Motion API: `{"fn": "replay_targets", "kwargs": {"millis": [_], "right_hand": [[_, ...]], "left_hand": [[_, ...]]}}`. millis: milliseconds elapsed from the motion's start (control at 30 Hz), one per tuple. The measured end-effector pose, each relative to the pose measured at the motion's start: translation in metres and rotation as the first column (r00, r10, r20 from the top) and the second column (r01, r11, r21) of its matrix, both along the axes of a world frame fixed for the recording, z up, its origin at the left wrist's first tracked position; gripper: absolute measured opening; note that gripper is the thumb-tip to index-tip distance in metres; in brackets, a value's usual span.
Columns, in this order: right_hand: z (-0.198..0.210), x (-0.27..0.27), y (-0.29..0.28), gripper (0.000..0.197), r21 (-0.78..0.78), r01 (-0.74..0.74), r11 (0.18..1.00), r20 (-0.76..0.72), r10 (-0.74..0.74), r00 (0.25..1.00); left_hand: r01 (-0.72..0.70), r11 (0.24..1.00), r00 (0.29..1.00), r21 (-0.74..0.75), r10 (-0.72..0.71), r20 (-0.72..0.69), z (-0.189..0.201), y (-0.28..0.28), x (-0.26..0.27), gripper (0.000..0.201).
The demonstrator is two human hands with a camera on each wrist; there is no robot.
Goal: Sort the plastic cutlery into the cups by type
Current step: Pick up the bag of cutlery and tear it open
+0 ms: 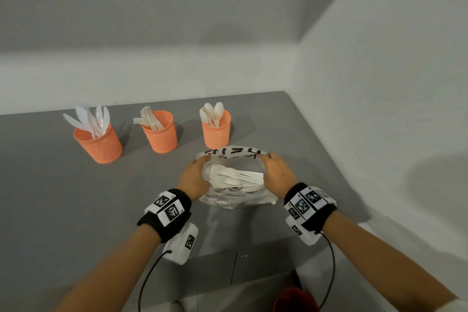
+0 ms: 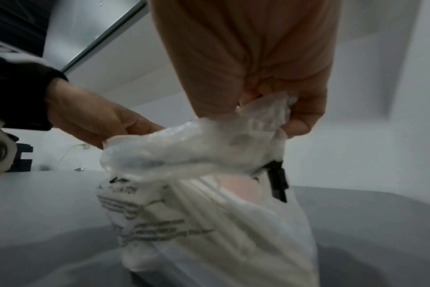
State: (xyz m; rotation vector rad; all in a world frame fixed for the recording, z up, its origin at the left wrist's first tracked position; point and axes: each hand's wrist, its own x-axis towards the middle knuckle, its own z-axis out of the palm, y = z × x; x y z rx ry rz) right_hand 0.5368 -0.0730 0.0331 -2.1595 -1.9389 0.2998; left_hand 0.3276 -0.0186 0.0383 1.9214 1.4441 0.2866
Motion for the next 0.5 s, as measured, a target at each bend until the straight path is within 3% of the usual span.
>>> {"fn": "replay_targets", "kwargs": {"millis": [100, 200, 300, 400, 500], "right_hand": [[0.004, 0.001, -0.007, 0.043, 0.117, -0.018, 0.993, 0.298, -0.018, 0.954], [0.016, -0.009, -0.010, 0.035, 0.159, -0.194, 0.968, 0.500, 0.091, 0.861], [0.025, -0.025, -0.007, 0.036, -0.014, -0.348, 0.937, 0.350, 0.331, 0.876], [0.020, -0.028, 0.003, 0.056, -0.220, -0.272, 0.937, 0.149, 0.308, 0.940], [0.014, -0.025, 0.009, 0.064, -0.307, -0.230, 0.924, 0.094, 0.269, 0.958]], "left_hand": [[-0.028, 1.000, 1.000, -0.014, 0.028, 0.008, 0.004, -0.001, 0.005, 0.068], [-0.023, 0.999, 1.000, -0.022, 0.023, -0.018, 0.008, -0.002, 0.006, 0.068], [-0.039, 0.997, 0.998, -0.061, 0.036, -0.049, 0.008, 0.000, 0.005, 0.068], [-0.097, 0.981, 0.995, -0.166, 0.100, 0.009, 0.009, 0.001, 0.002, 0.067], [-0.128, 0.952, 0.986, -0.277, 0.151, 0.066, 0.008, -0.005, 0.002, 0.067]]}}
